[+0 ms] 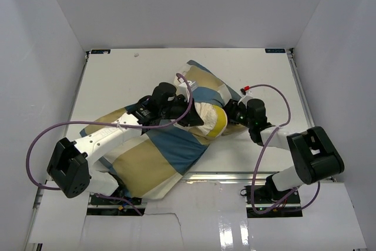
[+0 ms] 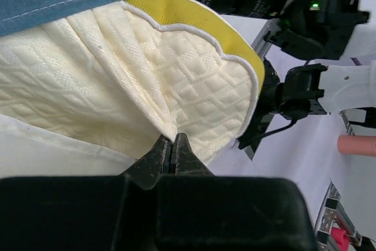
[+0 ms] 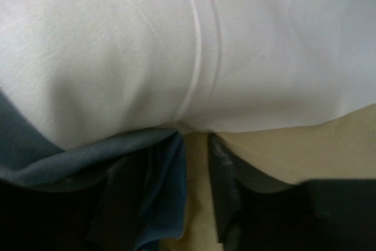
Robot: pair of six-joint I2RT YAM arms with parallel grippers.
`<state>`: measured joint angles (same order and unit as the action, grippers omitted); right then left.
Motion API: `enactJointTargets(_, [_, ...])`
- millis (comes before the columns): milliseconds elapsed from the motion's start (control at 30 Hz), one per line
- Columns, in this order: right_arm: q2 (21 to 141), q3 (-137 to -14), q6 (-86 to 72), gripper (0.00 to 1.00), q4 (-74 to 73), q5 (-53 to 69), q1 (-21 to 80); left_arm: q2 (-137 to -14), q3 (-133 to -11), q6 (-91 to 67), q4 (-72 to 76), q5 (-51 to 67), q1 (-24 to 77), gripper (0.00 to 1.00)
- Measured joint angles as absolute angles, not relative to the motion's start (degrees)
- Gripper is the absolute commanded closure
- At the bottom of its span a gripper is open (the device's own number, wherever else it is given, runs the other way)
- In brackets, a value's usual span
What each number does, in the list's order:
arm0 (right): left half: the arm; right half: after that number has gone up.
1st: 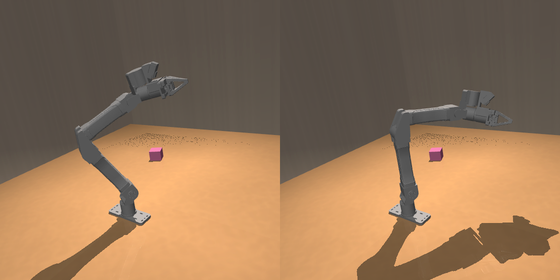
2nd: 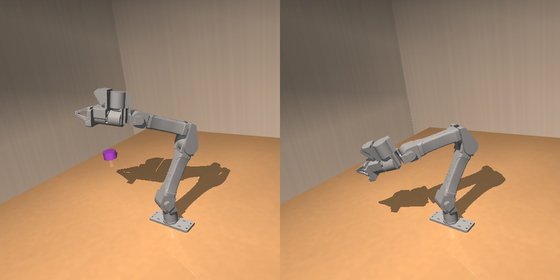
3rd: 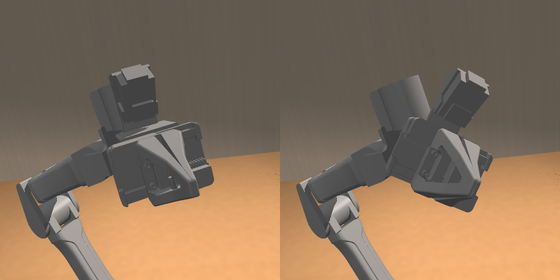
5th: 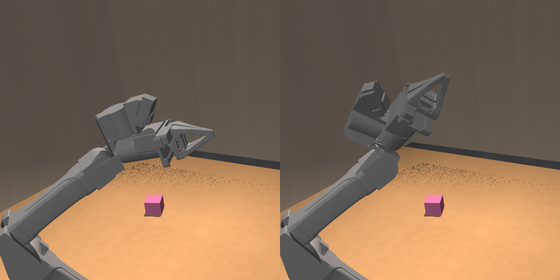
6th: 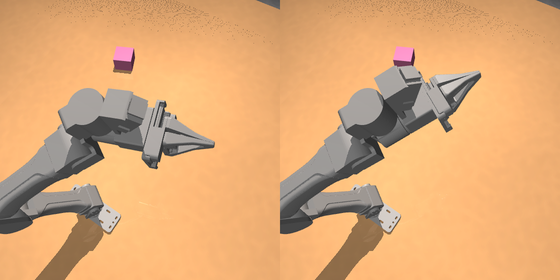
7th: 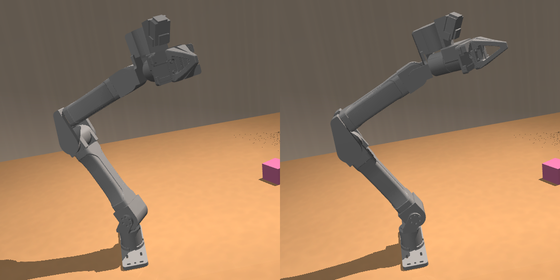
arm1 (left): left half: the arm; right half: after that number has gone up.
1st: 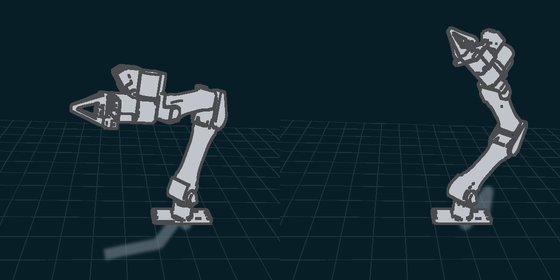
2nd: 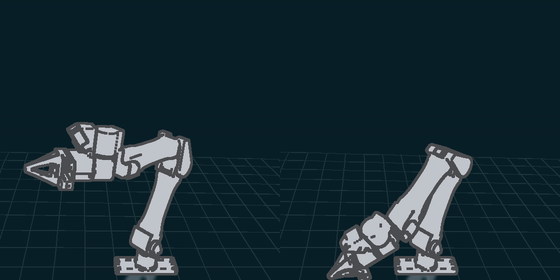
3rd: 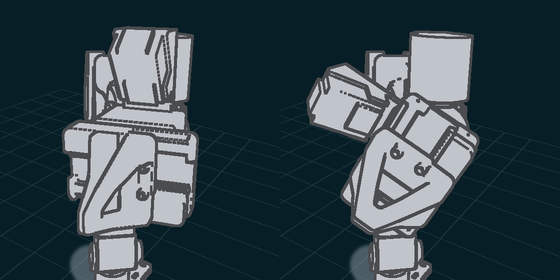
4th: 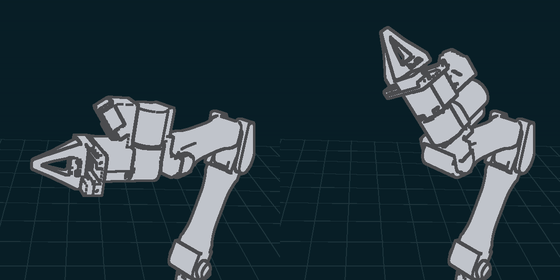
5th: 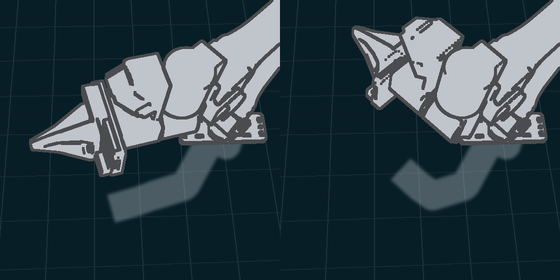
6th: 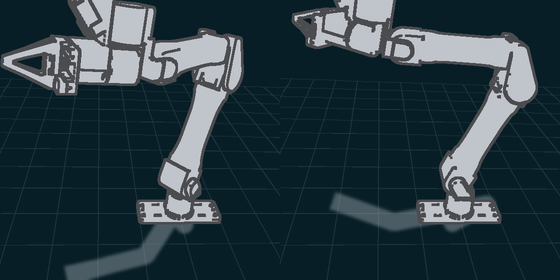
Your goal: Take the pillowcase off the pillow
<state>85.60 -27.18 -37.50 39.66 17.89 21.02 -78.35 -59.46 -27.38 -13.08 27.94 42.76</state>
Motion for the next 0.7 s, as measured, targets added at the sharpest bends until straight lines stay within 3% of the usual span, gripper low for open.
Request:
enactJointTargets(267, [66.50, -18.85, -33.10, 0.40, 29.17, 17.02, 20.03, -76.47, -52.99, -26.59, -11.16, 22.98, 44.47, 1.00])
enactJointTargets(467, [51.66, -19.97, -29.93, 0.34, 16.05, 11.66, 19.99, -72.75, -47.57, -26.89, -7.86, 20.51, 45.21, 1.00])
enactJointTargets(700, [52.47, -32.93, -24.84, 0.21, 5.91, 10.96, 19.99, -69.43, -44.42, -27.27, -4.80, 19.97, 45.87, 1.00])
